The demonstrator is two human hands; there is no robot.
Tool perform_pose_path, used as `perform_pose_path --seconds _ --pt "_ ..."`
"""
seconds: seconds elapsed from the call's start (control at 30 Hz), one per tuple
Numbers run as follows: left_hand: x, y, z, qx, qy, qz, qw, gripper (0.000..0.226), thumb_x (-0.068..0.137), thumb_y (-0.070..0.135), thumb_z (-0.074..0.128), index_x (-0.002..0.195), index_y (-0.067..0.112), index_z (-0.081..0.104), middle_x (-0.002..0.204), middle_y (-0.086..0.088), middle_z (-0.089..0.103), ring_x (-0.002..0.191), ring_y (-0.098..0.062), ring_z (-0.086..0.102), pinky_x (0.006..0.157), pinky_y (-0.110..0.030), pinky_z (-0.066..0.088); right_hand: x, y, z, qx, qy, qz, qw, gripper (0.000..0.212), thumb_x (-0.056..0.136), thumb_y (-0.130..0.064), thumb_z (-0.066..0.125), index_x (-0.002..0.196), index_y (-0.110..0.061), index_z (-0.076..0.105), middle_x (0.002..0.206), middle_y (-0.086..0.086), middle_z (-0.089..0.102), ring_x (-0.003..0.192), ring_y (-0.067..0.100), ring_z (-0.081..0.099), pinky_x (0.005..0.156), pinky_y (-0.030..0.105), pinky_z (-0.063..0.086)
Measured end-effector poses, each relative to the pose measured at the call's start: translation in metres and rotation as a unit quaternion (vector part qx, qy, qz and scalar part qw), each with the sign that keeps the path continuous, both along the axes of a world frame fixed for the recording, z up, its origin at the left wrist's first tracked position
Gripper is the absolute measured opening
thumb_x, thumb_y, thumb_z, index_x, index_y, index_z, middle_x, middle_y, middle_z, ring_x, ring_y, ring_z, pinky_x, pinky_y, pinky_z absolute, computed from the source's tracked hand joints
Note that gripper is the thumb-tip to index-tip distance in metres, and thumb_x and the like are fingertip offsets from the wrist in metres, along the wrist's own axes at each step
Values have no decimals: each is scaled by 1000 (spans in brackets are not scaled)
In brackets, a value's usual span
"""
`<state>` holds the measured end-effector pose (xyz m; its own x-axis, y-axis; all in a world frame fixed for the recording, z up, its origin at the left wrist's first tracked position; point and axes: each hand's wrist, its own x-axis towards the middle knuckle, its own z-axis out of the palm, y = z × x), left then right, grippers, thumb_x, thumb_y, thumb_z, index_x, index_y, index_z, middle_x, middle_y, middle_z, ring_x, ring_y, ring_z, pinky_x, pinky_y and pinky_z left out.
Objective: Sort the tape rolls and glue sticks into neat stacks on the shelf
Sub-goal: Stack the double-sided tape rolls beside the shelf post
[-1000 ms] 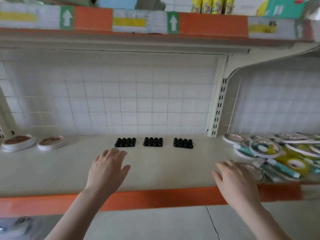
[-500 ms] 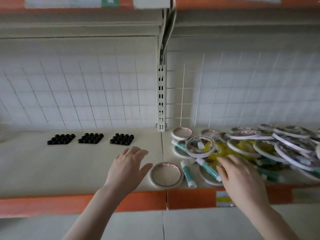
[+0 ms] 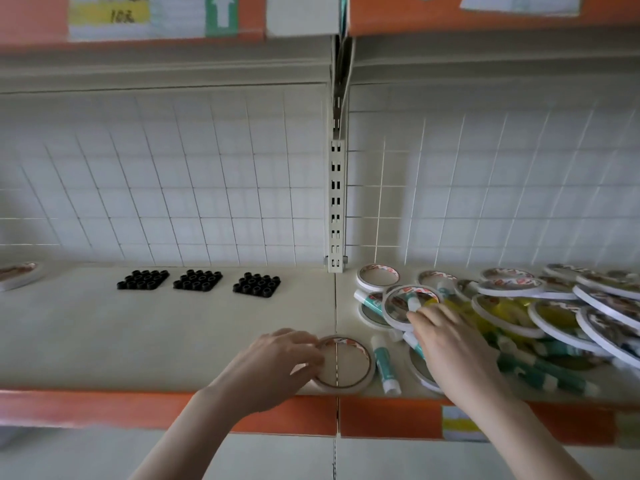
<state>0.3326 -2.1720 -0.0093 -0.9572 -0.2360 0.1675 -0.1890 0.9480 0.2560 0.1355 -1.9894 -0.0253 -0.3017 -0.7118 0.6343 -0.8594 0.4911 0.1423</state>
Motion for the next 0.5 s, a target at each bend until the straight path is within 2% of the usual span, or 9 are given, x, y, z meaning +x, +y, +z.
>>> perform_pose_path --seconds 0.1,0.23,0.37,0.5 --pt "6 -6 6 -10 -27 2 1000 60 77 63 22 115 37 62 133 17 50 121 -3 44 98 -23 38 -2 -3 0 11 3 0 1000 35 51 2 82 83 -9 72 78 6 69 75 27 65 66 42 57" --pt "11 -11 13 -20 -49 -7 999 63 72 65 24 115 39 62 140 16 44 127 -2 38 102 -21 33 -3 -5 1 8 -3 3 1000 32 50 0 85 76 -13 72 72 1 68 69 24 65 63 40 55" --pt "16 -15 14 -34 -72 -23 997 35 85 41 53 119 40 59 144 18 37 132 -1 31 107 -23 28 -4 -5 3 2 0 7 1000 33 47 -1 87 73 -15 72 70 0 67 66 22 65 63 40 56" --pt "18 -19 16 -60 -62 -32 996 23 85 42 62 107 37 65 140 22 41 129 2 34 103 -23 32 -5 -4 5 -4 3 15 1000 36 41 -2 89 69 -14 72 67 1 67 63 21 65 61 40 57"
